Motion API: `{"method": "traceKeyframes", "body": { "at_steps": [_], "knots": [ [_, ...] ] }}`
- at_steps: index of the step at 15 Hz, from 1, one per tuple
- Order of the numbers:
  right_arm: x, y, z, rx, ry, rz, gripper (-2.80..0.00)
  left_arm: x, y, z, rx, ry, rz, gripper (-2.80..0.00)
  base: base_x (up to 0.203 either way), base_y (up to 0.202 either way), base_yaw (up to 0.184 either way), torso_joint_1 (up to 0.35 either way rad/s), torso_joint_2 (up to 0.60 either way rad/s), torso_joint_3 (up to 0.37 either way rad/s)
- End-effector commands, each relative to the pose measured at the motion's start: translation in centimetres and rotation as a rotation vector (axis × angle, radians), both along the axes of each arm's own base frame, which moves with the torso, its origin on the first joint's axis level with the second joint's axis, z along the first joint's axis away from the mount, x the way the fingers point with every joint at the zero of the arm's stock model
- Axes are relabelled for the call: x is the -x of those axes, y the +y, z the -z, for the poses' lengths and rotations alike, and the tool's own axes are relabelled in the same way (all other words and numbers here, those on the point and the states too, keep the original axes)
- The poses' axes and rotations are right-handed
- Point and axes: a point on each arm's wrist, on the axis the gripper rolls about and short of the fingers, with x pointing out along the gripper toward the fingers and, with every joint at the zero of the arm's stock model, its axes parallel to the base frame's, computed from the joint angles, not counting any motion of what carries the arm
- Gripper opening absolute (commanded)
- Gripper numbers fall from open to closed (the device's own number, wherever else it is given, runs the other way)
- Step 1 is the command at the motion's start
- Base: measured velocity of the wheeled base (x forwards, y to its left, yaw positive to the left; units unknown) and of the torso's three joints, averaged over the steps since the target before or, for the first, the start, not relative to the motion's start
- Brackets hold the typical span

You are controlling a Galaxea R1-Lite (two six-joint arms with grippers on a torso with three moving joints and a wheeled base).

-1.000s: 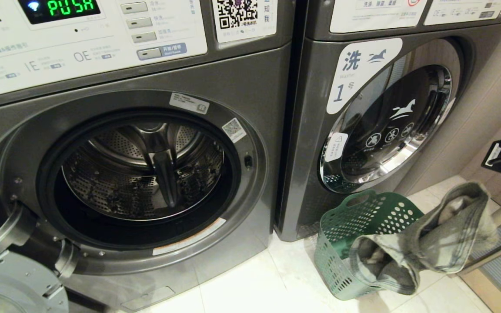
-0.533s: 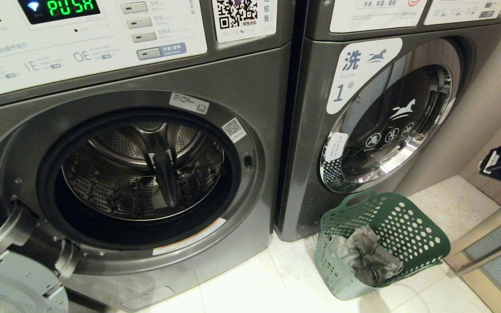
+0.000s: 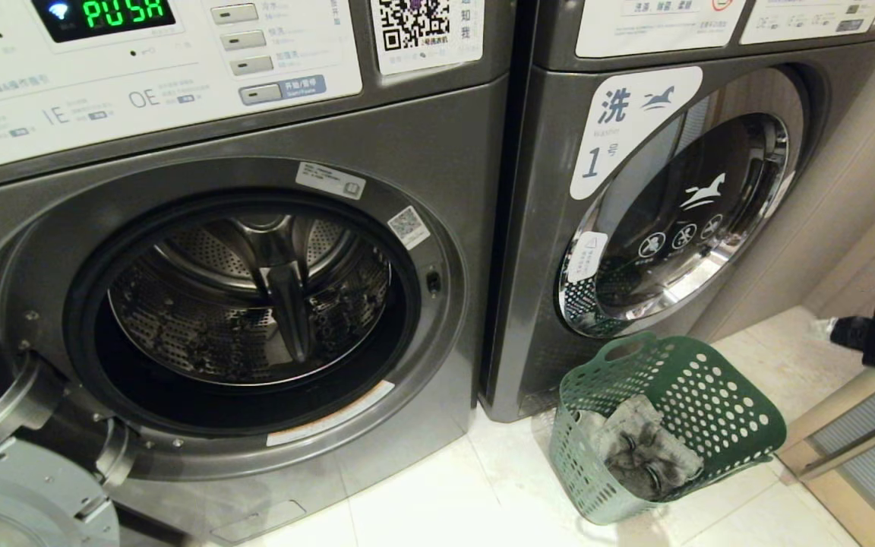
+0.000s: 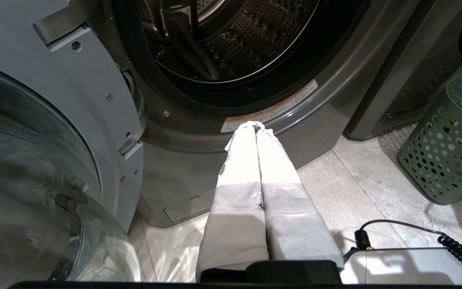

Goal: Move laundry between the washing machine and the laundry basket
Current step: Close the washing machine door with the left hand

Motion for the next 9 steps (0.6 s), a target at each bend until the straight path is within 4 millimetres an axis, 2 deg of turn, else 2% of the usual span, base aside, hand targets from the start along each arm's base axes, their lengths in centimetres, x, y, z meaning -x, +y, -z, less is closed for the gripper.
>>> {"method": "traceKeyframes", "body": {
  "at_steps": [1,4,9],
  "knots": [
    [6.1,1.7,0.6,0.016,-0.078,-0.169,0.00,0.0,0.0,0.0,0.000,0.002,0.000,-2.80,0.000,0.000,0.000,0.000,0.00,0.000],
    [9.7,1.7,5.5,0.084,-0.018,-0.228,0.00,0.0,0.0,0.0,0.000,0.000,0.000,-2.80,0.000,0.000,0.000,0.000,0.00,0.000],
    [13.2,0.7,12.3,0.203,-0.143,-0.250,0.00,0.0,0.0,0.0,0.000,0.000,0.000,-2.80,0.000,0.000,0.000,0.000,0.00,0.000]
  ]
}}
